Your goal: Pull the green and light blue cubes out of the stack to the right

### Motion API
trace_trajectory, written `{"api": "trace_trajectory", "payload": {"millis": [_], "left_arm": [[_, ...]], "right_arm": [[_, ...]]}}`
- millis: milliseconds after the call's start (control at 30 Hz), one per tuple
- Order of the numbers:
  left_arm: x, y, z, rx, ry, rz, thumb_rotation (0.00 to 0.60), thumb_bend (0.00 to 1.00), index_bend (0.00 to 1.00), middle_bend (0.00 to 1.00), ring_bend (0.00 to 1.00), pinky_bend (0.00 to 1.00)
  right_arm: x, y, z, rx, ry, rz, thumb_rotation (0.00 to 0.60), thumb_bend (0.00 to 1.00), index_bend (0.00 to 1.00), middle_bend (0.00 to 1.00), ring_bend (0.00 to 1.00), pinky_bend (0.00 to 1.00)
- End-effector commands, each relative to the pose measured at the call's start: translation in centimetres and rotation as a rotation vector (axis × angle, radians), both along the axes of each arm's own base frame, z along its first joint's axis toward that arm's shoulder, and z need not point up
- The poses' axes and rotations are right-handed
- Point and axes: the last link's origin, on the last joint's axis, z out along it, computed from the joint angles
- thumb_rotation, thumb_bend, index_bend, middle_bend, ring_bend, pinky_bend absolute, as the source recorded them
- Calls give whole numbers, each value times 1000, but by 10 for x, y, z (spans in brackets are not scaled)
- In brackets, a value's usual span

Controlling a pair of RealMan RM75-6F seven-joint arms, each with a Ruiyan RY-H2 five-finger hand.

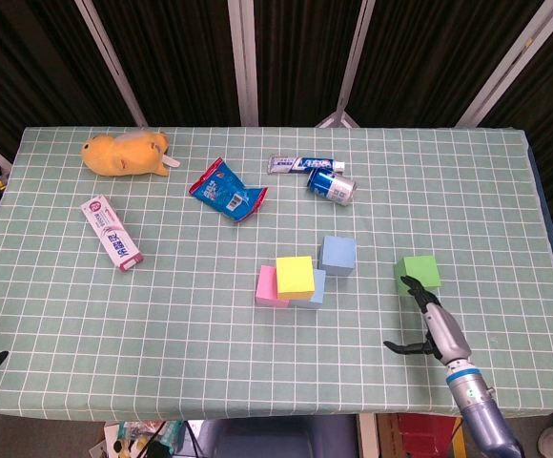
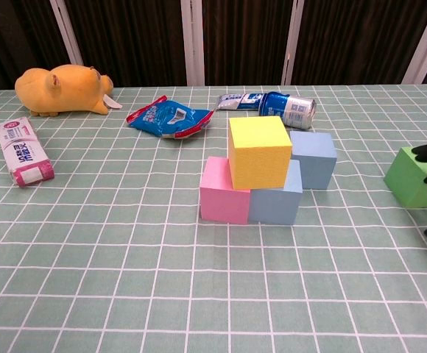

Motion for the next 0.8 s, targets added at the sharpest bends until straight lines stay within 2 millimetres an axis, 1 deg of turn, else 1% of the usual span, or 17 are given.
{"api": "trace_trajectory", "payload": {"millis": [33,100,200,333,600,800], "left_arm": [[0,0,1,2,-1,-1,600,133,235,0,0,0],[1,0,2,-1,-4,-13,600,133,235,0,0,0],[0,0,2,0,-4,-21,600,133,235,0,0,0],[-2,1,2,1,-7,-2,600,133,235,0,0,0],[-2,1,4,9,-9,-3,600,133,235,0,0,0],[-2,2,4,6,-9,-3,600,133,235,0,0,0]], "right_arm": [[5,3,-24,49,-31,-9,600,50,0,2,151,0],[10,0,-34,62,-39,-5,600,51,0,9,152,0],[18,-6,-43,65,-48,0,600,51,0,17,152,0],[25,-20,-53,63,-45,-12,600,51,0,17,152,0],[36,-54,-62,21,-23,-46,600,51,0,17,152,0],[48,-70,-68,20,-4,-49,600,52,0,22,152,0]]}}
